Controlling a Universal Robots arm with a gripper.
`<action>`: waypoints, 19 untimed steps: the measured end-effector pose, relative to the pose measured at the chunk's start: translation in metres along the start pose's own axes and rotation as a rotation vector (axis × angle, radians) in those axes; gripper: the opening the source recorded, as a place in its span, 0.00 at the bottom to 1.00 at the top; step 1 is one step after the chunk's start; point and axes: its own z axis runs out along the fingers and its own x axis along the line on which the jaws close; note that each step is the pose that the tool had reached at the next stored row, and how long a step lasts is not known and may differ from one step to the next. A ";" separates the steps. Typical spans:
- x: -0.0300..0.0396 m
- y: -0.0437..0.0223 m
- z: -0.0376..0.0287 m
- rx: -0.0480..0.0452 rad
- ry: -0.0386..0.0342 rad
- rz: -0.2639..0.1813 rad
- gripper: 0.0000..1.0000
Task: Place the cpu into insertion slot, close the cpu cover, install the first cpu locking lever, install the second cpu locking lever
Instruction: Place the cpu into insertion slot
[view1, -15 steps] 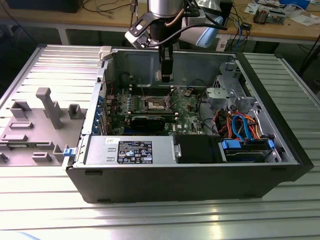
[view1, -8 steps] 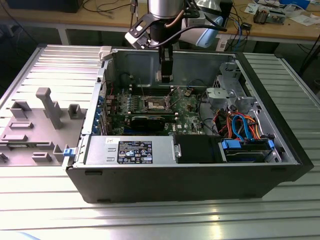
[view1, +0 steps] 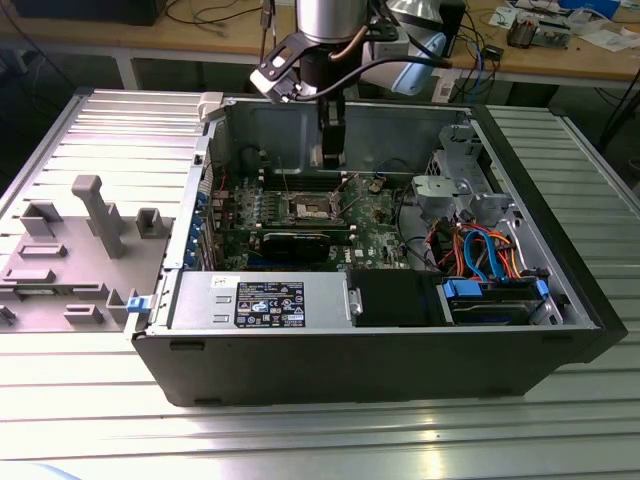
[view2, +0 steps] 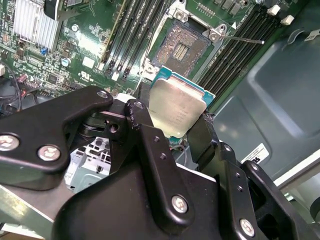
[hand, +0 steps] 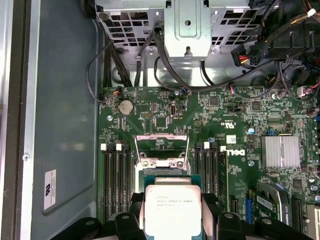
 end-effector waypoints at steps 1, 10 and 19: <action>0.0000 -0.0001 0.0011 0.0000 0.0000 0.000 0.54; 0.0000 -0.0002 0.0021 -0.0001 0.0000 0.000 0.54; -0.0002 -0.0012 0.0145 0.0001 0.0001 0.000 0.54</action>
